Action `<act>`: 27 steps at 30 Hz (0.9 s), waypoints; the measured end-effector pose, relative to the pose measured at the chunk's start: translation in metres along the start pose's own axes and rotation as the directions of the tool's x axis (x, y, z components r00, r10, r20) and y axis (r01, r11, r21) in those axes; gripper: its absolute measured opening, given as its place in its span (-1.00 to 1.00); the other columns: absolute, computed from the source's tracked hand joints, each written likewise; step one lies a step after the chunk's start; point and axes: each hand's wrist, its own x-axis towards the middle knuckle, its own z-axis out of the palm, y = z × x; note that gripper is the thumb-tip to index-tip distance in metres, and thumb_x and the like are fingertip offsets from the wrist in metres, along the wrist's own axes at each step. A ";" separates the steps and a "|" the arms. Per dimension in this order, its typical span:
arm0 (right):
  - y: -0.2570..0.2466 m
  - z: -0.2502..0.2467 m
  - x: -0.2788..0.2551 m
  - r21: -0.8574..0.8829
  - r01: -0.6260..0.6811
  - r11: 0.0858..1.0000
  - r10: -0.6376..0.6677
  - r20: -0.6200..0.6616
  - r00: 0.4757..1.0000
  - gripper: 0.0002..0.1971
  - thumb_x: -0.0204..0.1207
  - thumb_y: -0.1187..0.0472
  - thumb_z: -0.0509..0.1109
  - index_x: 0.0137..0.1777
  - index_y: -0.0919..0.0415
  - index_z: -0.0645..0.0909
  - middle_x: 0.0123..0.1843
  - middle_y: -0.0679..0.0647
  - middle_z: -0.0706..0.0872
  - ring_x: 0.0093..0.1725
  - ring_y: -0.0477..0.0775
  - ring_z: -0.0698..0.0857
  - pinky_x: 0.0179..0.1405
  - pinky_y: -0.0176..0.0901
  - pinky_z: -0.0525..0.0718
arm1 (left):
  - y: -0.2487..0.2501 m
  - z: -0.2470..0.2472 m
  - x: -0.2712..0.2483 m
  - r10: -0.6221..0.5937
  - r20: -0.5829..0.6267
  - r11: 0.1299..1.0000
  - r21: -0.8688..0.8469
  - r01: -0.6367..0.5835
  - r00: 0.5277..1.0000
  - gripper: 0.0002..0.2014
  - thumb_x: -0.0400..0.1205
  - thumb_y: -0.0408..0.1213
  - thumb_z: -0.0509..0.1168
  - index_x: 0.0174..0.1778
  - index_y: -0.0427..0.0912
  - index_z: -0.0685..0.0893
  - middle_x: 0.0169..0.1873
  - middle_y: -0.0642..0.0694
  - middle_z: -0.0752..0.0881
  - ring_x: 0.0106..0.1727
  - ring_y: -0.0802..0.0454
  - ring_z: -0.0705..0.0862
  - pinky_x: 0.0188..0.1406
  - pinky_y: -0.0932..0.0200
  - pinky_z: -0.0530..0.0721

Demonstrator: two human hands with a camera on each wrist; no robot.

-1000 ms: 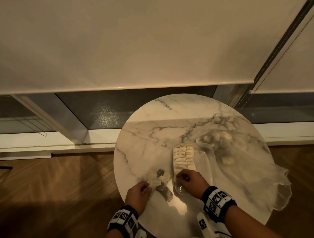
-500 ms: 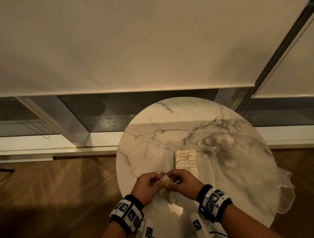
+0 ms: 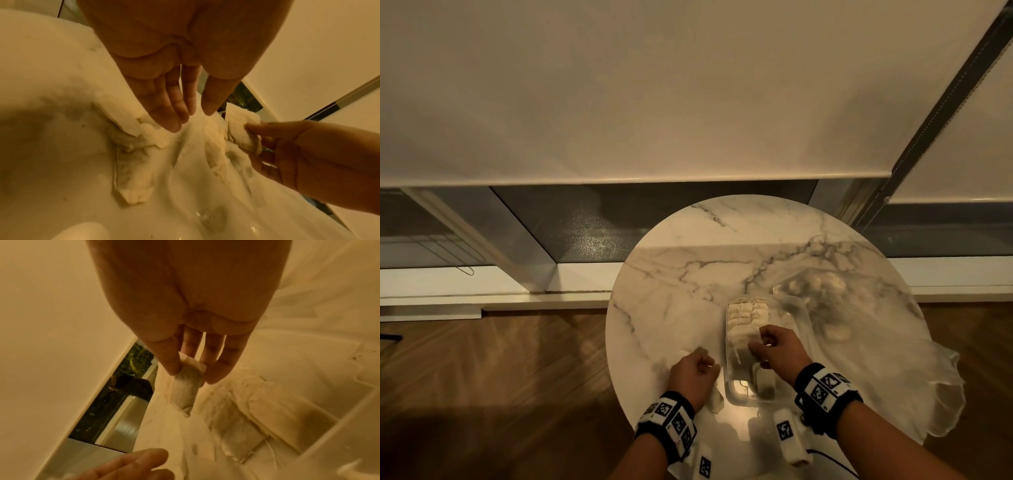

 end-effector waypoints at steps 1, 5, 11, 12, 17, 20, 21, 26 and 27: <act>0.003 -0.001 0.003 -0.009 -0.031 0.999 0.030 -0.013 0.999 -0.93 0.52 0.41 0.45 -0.05 0.28 0.70 -0.25 0.17 0.74 -0.31 0.08 0.68 -0.32 -0.09 0.70 | 0.001 0.007 0.000 -0.027 0.010 1.000 0.013 0.026 1.000 -0.81 0.56 -0.08 0.45 0.05 -0.02 0.72 -0.18 0.10 0.73 -0.18 0.21 0.69 -0.22 0.54 0.58; 0.013 -0.003 0.009 -0.090 -0.127 0.988 0.128 0.008 0.992 -0.84 0.45 0.45 0.39 -0.04 0.24 0.70 -0.24 0.21 0.76 -0.28 0.20 0.73 -0.30 -0.04 0.74 | 0.004 0.028 -0.002 -0.071 0.045 0.996 0.060 0.068 0.996 -0.70 0.52 -0.04 0.48 0.11 -0.07 0.69 -0.21 0.11 0.71 -0.23 0.30 0.64 -0.38 0.58 0.48; 0.020 0.005 0.009 -0.229 -0.201 0.952 0.217 0.044 0.975 -0.82 0.32 0.38 0.42 -0.15 0.11 0.72 -0.15 0.23 0.79 -0.15 0.25 0.81 -0.25 0.15 0.85 | 0.002 0.039 -0.001 -0.090 0.033 0.988 0.125 0.085 0.995 -0.73 0.56 -0.13 0.43 0.14 -0.09 0.71 -0.17 0.06 0.72 -0.18 0.24 0.65 -0.40 0.61 0.42; 0.019 0.007 0.010 -0.244 -0.193 0.950 0.212 0.053 0.976 -0.82 0.34 0.38 0.41 -0.15 0.10 0.71 -0.15 0.23 0.78 -0.16 0.26 0.81 -0.26 0.15 0.84 | 0.002 0.040 -0.001 -0.091 0.034 0.988 0.126 0.086 0.995 -0.74 0.57 -0.13 0.42 0.14 -0.09 0.70 -0.19 0.07 0.71 -0.19 0.25 0.64 -0.42 0.61 0.42; 0.019 0.010 0.012 -0.311 -0.160 0.937 0.193 0.078 0.978 -0.80 0.45 0.41 0.32 -0.16 0.08 0.67 -0.29 0.21 0.77 -0.43 0.18 0.72 -0.41 -0.03 0.73 | 0.004 0.042 -0.003 -0.081 0.002 0.987 0.137 0.080 0.997 -0.75 0.58 -0.16 0.41 0.16 -0.08 0.68 -0.20 0.11 0.69 -0.15 0.24 0.65 -0.38 0.61 0.43; 0.020 0.012 0.012 -0.336 -0.104 0.936 0.150 0.111 0.982 -0.77 0.46 0.47 0.34 -0.13 0.10 0.65 -0.26 0.21 0.77 -0.45 0.14 0.71 -0.42 -0.02 0.73 | 0.007 0.044 -0.005 -0.055 -0.034 0.989 0.138 0.059 0.998 -0.68 0.57 -0.17 0.41 0.24 -0.06 0.62 -0.10 0.08 0.68 -0.06 0.18 0.66 -0.16 0.49 0.52; 0.020 0.012 0.011 -0.360 -0.079 0.930 0.131 0.123 0.984 -0.76 0.47 0.48 0.36 -0.10 0.09 0.64 -0.21 0.18 0.77 -0.41 0.14 0.73 -0.43 -0.05 0.74 | 0.008 0.045 -0.006 -0.040 -0.048 0.990 0.137 0.046 0.998 -0.64 0.57 -0.18 0.41 0.27 -0.05 0.58 -0.03 0.06 0.66 -0.01 0.16 0.66 -0.07 0.43 0.54; 0.019 0.004 0.014 -0.440 0.067 0.896 0.021 0.193 0.981 -0.64 0.43 0.47 0.45 0.08 0.00 0.66 0.01 -0.02 0.67 -0.05 0.07 0.74 -0.15 -0.05 0.81 | 0.006 0.051 -0.010 0.173 -0.143 0.938 0.326 -0.119 0.975 -0.50 0.54 -0.14 0.37 0.42 -0.02 0.49 0.35 0.00 0.52 0.44 0.03 0.45 0.48 0.17 0.41; 0.020 0.000 0.014 -0.456 0.095 0.885 -0.006 0.194 0.981 -0.63 0.41 0.45 0.48 0.08 -0.02 0.66 0.01 -0.06 0.66 -0.04 0.02 0.72 -0.09 -0.04 0.81 | 0.008 0.052 -0.011 0.220 -0.149 0.916 0.373 -0.151 0.964 -0.51 0.54 -0.13 0.35 0.41 -0.01 0.51 0.36 0.00 0.51 0.45 0.02 0.43 0.49 0.15 0.39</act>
